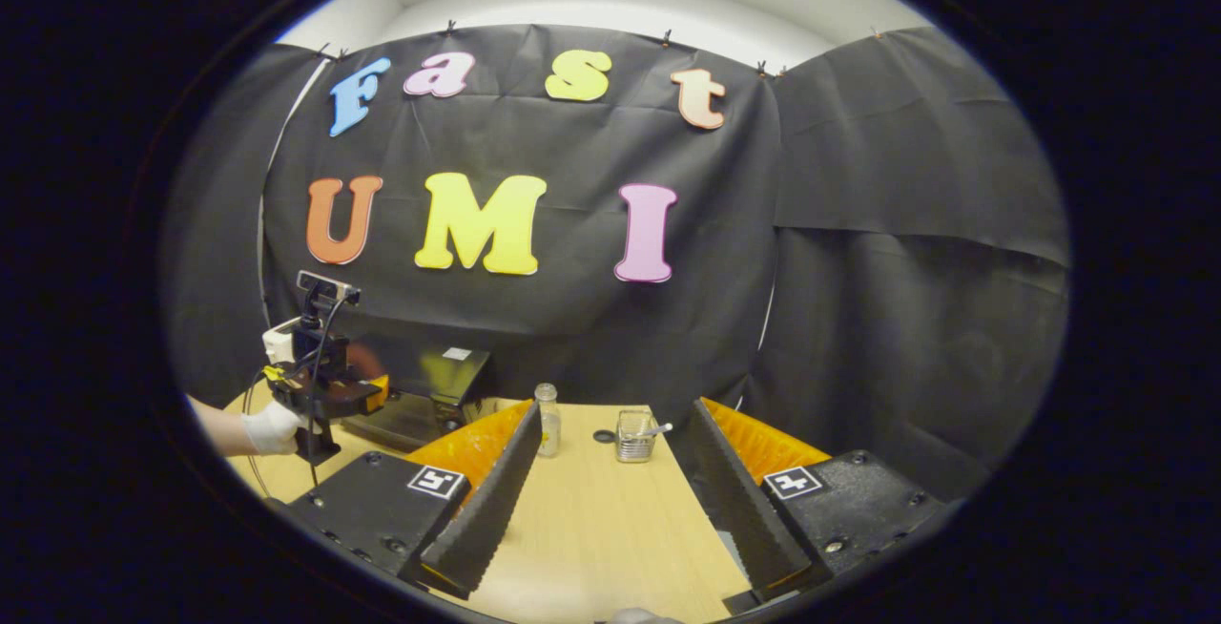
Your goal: Open the electric oven with the left hand, put the food in, and close the electric oven.
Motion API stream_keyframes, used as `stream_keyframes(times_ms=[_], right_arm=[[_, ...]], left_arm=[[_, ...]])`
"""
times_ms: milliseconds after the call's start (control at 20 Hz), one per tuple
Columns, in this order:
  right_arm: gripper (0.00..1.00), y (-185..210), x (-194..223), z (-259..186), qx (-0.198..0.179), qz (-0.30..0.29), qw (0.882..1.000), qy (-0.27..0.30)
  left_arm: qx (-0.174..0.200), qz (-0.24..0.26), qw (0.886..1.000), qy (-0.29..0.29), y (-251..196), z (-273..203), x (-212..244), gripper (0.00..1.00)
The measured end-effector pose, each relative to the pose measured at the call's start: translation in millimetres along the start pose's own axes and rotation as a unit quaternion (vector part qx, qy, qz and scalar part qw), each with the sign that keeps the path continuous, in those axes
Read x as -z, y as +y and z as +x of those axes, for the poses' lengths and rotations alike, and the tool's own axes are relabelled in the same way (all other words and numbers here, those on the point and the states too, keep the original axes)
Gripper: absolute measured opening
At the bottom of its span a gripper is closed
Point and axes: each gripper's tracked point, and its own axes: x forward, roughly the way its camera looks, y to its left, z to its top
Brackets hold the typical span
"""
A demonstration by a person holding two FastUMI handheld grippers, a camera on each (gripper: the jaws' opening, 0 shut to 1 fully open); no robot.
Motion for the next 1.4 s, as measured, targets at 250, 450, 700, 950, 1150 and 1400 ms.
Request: stream_keyframes(times_ms=[250, 450, 700, 950, 1150, 1400], right_arm=[[0.97, 10, 2, 4, -0.011, 0.005, 1.0, 0.003], [0.99, 14, 7, 3, -0.017, 0.005, 1.0, 0.008], [0.99, 18, 11, -4, -0.024, 0.003, 1.0, 0.01], [0.97, 20, 19, -14, -0.03, 0.002, 0.999, 0.015], [0.97, 24, 29, -20, -0.038, 0.008, 0.999, 0.024], [0.97, 29, 34, -28, -0.046, 0.006, 0.998, 0.029]], left_arm=[[-0.004, -0.012, 1.0, -0.001, 1, -8, 3, 0.94], [-0.002, -0.003, 1.0, -0.005, 1, -17, 6, 0.94], [-0.002, -0.005, 1.0, -0.005, 0, -34, 15, 0.95], [0.003, -0.008, 1.0, 0.0, -1, -60, 36, 0.95], [0.007, -0.009, 1.0, 0.015, -4, -82, 62, 0.95], [0.009, -0.013, 0.999, 0.043, -7, -102, 98, 0.95]])
